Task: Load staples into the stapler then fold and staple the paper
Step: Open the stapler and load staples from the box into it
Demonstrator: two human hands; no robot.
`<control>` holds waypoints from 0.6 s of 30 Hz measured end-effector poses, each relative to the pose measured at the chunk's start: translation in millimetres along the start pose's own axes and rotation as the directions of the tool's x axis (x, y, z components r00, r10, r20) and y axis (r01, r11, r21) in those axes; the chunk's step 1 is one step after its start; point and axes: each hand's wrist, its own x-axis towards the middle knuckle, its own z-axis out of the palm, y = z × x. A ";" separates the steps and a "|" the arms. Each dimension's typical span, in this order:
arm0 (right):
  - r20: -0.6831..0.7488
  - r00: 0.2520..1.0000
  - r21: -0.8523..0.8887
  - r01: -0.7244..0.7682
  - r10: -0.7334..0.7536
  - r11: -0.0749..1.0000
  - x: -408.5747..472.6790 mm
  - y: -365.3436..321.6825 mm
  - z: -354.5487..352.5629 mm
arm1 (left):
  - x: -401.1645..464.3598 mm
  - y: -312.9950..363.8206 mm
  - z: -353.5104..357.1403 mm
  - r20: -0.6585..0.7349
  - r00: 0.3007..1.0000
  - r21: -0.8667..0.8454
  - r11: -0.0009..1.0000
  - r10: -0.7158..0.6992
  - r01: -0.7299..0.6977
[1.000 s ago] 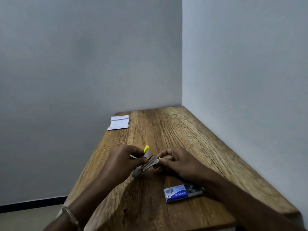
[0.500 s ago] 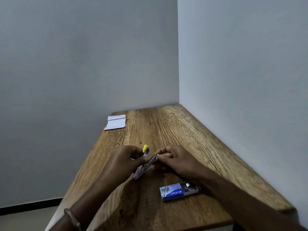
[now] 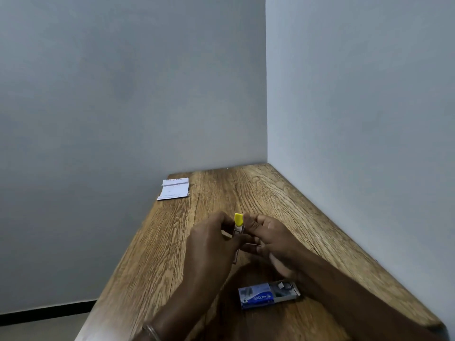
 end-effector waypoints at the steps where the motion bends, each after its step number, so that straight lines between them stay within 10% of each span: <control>1: 0.002 1.000 -0.008 0.006 -0.006 1.000 0.6 0.8 -0.6 | 0.1 2.6 2.0 -0.018 1.000 0.025 1.000 0.007 -0.006; 10: 0.067 0.994 0.091 0.075 -0.081 0.993 0.7 2.3 2.4 | 1.2 9.1 9.2 -0.063 0.989 0.191 0.974 0.132 -0.118; 18: 0.012 1.000 0.352 0.014 -0.019 0.936 5.8 -6.0 -10.8 | 5.4 -14.1 -16.2 -0.049 0.995 -0.237 0.969 -0.090 0.076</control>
